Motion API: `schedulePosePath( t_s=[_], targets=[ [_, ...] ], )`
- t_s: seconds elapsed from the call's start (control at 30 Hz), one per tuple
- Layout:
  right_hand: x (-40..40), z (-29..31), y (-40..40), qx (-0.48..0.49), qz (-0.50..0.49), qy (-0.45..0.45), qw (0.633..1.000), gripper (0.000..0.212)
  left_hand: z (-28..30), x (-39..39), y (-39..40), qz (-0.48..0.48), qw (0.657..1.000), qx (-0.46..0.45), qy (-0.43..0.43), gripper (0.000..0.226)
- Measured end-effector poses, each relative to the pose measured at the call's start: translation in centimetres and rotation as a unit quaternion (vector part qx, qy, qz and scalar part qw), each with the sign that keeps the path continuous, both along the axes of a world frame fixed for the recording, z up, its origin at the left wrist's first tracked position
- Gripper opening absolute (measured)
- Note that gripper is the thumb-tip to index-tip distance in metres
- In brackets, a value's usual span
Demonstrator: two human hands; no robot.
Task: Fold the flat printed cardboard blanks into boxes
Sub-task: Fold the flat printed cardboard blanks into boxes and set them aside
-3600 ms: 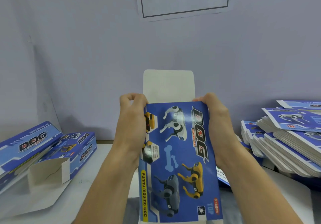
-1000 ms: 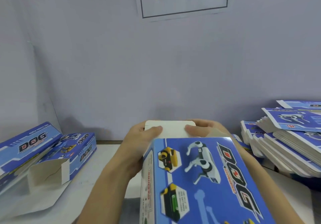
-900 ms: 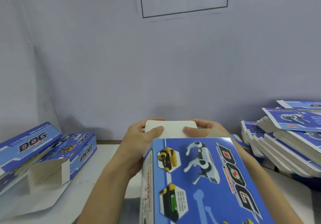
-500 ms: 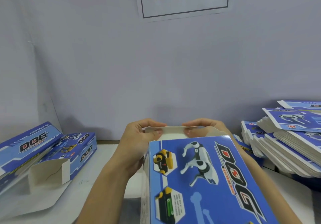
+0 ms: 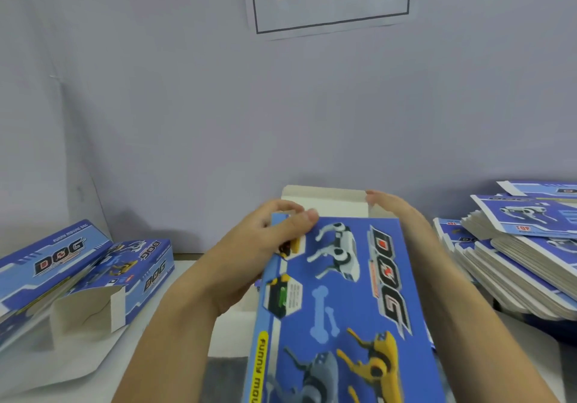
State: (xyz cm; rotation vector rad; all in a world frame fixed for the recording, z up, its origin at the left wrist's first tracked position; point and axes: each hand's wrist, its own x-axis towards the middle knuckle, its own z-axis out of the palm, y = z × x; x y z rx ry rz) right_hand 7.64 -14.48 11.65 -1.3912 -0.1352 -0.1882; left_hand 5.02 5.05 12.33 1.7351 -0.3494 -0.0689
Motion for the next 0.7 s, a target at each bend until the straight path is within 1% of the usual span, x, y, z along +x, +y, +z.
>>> schedulePosePath(
  t_s=[0.03, 0.07, 0.1, 0.13, 0.2, 0.23, 0.27, 0.3, 0.33, 0.37, 0.4, 0.47, 0.57, 0.63, 0.7],
  targets=[
    [-0.4, -0.1, 0.0, 0.034, 0.047, 0.014, 0.998, 0.022, 0.2, 0.1, 0.3, 0.02, 0.998, -0.054, -0.013, 0.064],
    [-0.4, 0.3, 0.1, 0.057, 0.094, 0.029, 0.994, 0.029, 0.3, 0.3, 0.5, 0.045, 0.994, -0.091, -0.03, 0.062],
    [-1.1, 1.2, 0.7, 0.045, 0.123, 0.031, 0.991, 0.031, 0.5, 0.4, 0.6, 0.069, 0.989, -0.122, -0.049, 0.06],
    [-1.6, 0.9, 0.5, 0.011, 0.164, -0.016, 0.986, 0.029, 0.5, 0.5, 0.7, 0.086, 0.982, -0.154, -0.062, 0.059],
    [-2.4, 0.9, 0.6, -0.047, 0.196, -0.075, 0.977, 0.024, 0.6, 0.6, 0.8, 0.092, 0.971, -0.203, -0.086, 0.054],
    [-2.4, 1.2, 0.6, -0.079, 0.193, -0.094, 0.974, 0.02, 1.0, 0.3, 0.6, 0.097, 0.964, -0.225, -0.103, 0.05],
    [-2.2, 1.7, 0.8, -0.102, 0.193, -0.115, 0.969, 0.027, 1.2, 0.1, 0.6, 0.104, 0.958, -0.239, -0.12, 0.047],
    [-2.2, 2.1, 1.0, -0.094, 0.18, -0.122, 0.971, 0.038, 1.4, -0.1, 0.7, 0.111, 0.951, -0.248, -0.147, 0.044],
    [-2.1, 2.1, 1.2, -0.07, 0.176, -0.137, 0.972, 0.045, 1.5, -0.1, 0.7, 0.122, 0.943, -0.253, -0.177, 0.038],
    [-2.5, 1.7, 1.0, -0.056, 0.17, -0.172, 0.969, 0.05, 1.8, -0.3, 0.7, 0.126, 0.937, -0.254, -0.203, 0.032],
    [-2.4, 1.6, 1.2, -0.044, 0.156, -0.206, 0.965, 0.054, 1.9, -0.4, 0.7, 0.13, 0.935, -0.242, -0.225, 0.03],
    [-2.4, 1.7, 2.2, -0.024, 0.113, -0.229, 0.966, 0.059, 2.0, -0.5, 0.5, 0.118, 0.936, -0.227, -0.243, 0.028],
    [-2.3, 1.5, 3.1, -0.018, 0.088, -0.251, 0.964, 0.058, 2.0, -0.8, -0.1, 0.103, 0.936, -0.226, -0.249, 0.03],
    [-2.7, 1.2, 3.1, -0.024, 0.078, -0.256, 0.963, 0.057, 2.0, -0.9, -0.5, 0.115, 0.928, -0.221, -0.277, 0.031],
    [-2.8, 0.9, 2.6, -0.03, 0.085, -0.25, 0.964, 0.052, 1.8, -0.9, -0.8, 0.134, 0.919, -0.194, -0.316, 0.033]
  ],
)
